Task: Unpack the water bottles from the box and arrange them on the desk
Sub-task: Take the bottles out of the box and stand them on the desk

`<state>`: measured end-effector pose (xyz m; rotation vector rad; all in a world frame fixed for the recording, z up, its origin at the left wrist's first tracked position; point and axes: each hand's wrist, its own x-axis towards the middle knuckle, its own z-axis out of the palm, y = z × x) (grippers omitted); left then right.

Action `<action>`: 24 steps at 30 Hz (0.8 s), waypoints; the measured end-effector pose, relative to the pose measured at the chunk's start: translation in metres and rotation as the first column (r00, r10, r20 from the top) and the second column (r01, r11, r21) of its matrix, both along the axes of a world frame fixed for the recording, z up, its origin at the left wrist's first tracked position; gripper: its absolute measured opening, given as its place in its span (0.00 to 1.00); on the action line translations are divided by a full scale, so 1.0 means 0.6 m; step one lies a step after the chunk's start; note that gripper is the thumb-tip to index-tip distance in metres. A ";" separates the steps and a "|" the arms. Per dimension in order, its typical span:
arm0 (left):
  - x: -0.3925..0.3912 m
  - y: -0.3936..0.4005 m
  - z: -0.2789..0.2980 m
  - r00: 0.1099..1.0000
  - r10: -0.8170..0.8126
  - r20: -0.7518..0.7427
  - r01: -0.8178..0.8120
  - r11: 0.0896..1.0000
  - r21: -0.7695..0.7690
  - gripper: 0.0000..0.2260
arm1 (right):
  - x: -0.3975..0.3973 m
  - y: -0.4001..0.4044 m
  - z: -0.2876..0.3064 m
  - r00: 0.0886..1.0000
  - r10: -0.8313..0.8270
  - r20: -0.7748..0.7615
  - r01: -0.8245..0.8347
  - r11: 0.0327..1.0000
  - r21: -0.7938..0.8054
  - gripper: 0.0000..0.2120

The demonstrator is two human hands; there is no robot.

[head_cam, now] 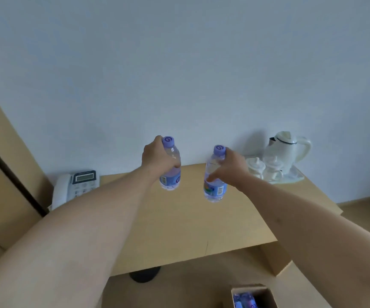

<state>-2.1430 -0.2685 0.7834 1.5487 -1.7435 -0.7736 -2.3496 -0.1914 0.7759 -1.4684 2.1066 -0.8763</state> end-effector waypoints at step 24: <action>0.039 -0.305 -0.215 0.952 0.291 0.099 -0.301 0.948 0.104 0.19 | 0.088 -0.457 -0.237 0.959 0.284 0.005 -0.279 0.940 0.198 0.30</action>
